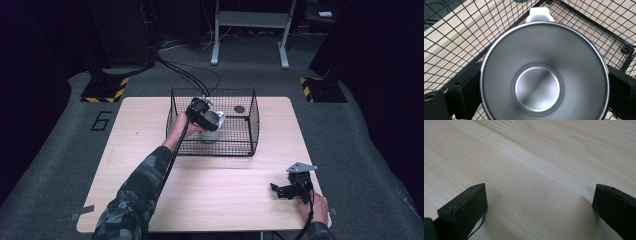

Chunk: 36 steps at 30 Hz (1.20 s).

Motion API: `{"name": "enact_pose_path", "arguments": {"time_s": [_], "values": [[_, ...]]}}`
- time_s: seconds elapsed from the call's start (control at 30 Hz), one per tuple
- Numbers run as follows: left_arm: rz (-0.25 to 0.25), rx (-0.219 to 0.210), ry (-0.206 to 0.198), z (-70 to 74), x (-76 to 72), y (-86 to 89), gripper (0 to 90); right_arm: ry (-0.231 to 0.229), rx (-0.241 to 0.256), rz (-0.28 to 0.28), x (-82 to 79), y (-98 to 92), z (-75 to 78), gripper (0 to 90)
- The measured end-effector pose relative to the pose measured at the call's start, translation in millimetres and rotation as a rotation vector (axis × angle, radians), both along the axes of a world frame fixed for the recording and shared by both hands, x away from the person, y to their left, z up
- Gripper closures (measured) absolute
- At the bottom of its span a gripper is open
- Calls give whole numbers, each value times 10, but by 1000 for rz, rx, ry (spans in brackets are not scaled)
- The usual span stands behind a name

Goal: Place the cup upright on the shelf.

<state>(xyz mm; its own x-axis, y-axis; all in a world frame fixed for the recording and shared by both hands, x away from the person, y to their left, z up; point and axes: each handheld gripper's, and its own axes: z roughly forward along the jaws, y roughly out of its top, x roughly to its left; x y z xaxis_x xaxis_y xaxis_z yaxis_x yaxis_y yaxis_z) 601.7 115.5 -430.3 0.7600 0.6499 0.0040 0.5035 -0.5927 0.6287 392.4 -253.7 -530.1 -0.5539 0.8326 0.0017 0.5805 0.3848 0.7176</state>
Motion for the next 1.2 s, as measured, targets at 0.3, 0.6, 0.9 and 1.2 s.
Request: {"name": "enact_pose_path", "arguments": {"time_s": [0.3, 0.6, 0.9, 1.2], "values": [[2, -23, -2, -1, -34, 75, 56, 1, -3, 4, -1, -3, 0, 0], [23, -54, -31, 86, -96, 63, 12, 1, -3, 4, 0, -3, 0, 0], [29, -100, -63, 312, -219, 214, 2, -1, -5, 7, 2, -5, 0, 0], [20, -123, -101, 487, -494, 411, 2, 0, -3, 5, 0, -3, 0, 0]]}}
